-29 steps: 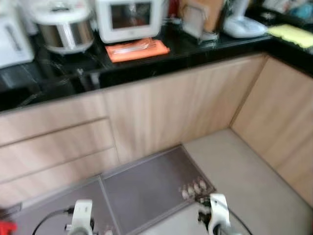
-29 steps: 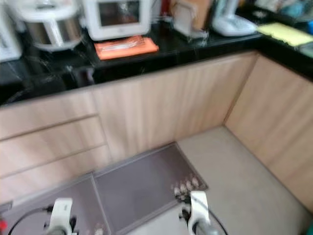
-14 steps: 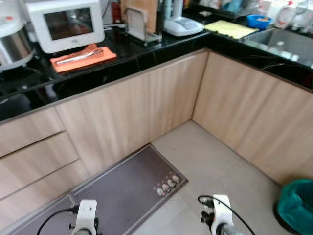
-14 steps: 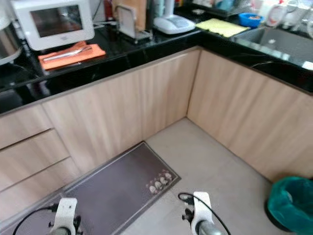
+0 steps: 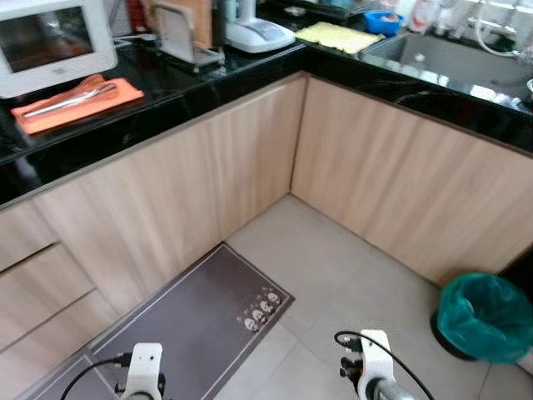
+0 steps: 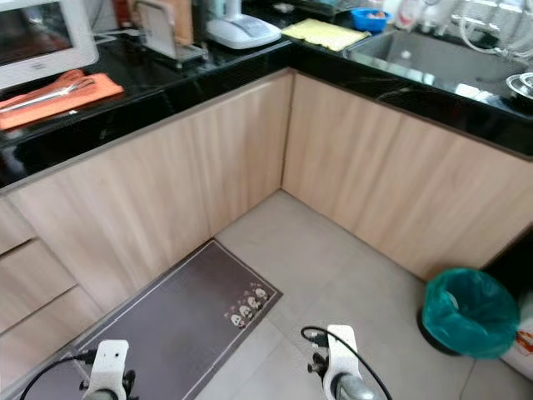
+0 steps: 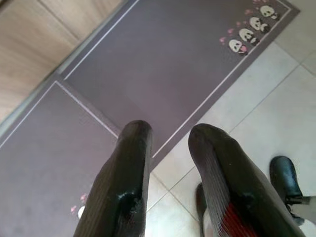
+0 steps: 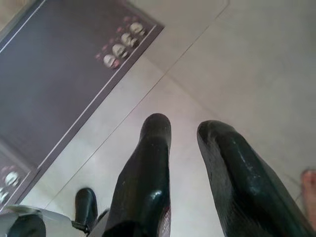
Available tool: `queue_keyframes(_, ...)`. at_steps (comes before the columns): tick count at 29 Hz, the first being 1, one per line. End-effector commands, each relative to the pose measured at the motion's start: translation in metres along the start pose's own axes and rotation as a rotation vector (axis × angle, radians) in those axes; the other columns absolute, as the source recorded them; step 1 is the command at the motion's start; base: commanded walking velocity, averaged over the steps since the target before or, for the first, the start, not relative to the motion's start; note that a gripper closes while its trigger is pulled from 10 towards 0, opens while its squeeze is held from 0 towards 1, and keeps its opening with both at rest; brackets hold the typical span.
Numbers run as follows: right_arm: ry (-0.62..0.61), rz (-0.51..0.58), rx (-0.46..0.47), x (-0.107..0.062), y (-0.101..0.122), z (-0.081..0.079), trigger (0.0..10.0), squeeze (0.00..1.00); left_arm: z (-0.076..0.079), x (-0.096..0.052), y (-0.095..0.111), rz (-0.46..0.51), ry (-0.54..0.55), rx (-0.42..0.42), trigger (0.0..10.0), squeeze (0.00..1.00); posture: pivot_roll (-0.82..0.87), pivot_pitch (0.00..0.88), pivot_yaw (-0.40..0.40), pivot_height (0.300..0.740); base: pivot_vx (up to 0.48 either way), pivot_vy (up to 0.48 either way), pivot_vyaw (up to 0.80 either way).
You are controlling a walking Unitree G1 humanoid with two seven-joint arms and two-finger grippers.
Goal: Kitchen organization
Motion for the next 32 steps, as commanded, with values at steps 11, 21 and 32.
queue_keyframes(11,0.021,-0.016,-0.001,0.0002,-0.0055,-0.0074,10.0,0.00,-0.0058,-0.0034,-0.0137,-0.039,-0.003,0.021,10.0,0.00,0.02,0.000,-0.004,0.740,0.000,0.000,-0.70)
queue_keyframes(21,0.029,-0.016,-0.001,0.0003,-0.0062,-0.0097,10.0,0.00,0.0013,-0.0019,-0.0089,-0.030,-0.035,0.011,10.0,0.00,0.03,0.000,0.003,0.740,0.000,0.000,-0.70)
queue_keyframes(32,0.025,-0.018,-0.005,-0.0002,-0.0069,-0.0068,10.0,0.00,0.0020,-0.0026,-0.0111,-0.033,-0.035,-0.001,10.0,0.00,0.04,0.000,-0.002,0.740,0.000,0.000,-0.70)
Point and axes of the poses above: a point about 5 cm out from each wrist's last joint towards the gripper, its own x axis pointing out of the wrist towards the gripper, its own y axis along the axis of the wrist's last joint, z = x × y, the point moved 4 cm from there along x, pointing out of the wrist towards the gripper, and after that the axes turned 6 degrees about -x, right-handed, at the moved point
